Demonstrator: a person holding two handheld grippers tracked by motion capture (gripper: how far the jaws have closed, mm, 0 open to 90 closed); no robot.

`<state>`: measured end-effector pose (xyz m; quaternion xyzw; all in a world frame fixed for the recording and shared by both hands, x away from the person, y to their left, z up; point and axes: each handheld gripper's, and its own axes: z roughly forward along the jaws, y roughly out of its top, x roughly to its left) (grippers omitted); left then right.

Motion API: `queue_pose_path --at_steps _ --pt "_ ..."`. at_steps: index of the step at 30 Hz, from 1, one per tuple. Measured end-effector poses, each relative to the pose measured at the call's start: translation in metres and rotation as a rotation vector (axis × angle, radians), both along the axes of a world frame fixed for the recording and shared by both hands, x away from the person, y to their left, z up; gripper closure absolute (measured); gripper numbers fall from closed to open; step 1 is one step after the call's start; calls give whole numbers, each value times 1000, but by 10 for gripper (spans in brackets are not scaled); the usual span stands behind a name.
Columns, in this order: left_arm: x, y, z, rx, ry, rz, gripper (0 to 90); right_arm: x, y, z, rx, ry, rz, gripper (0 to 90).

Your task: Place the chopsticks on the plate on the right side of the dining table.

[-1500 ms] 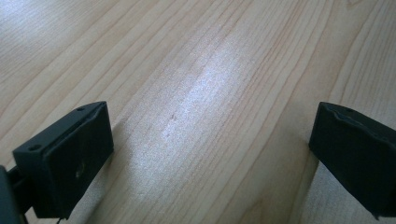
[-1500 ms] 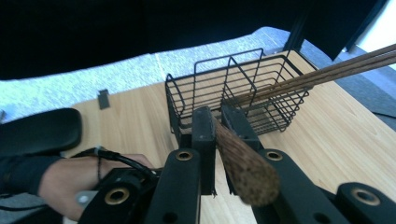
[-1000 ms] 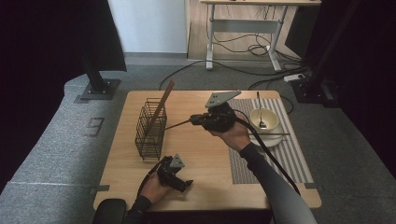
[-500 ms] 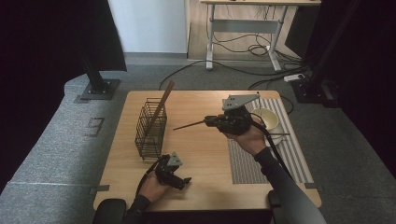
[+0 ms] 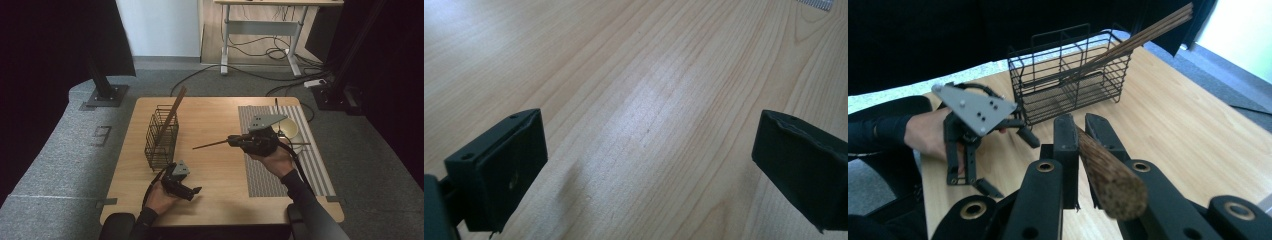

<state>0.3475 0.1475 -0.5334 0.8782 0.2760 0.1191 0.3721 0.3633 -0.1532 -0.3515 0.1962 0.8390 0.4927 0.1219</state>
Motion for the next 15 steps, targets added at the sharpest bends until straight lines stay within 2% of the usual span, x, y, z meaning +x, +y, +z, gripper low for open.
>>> queue_pose_path --at_steps 12,15 --pt "-1 4 6 -23 -40 14 138 -13 2 -30 -15 17 44 832" --pt "0 5 6 -25 -43 14 145 -17 4 -36 -20 25 54 832"
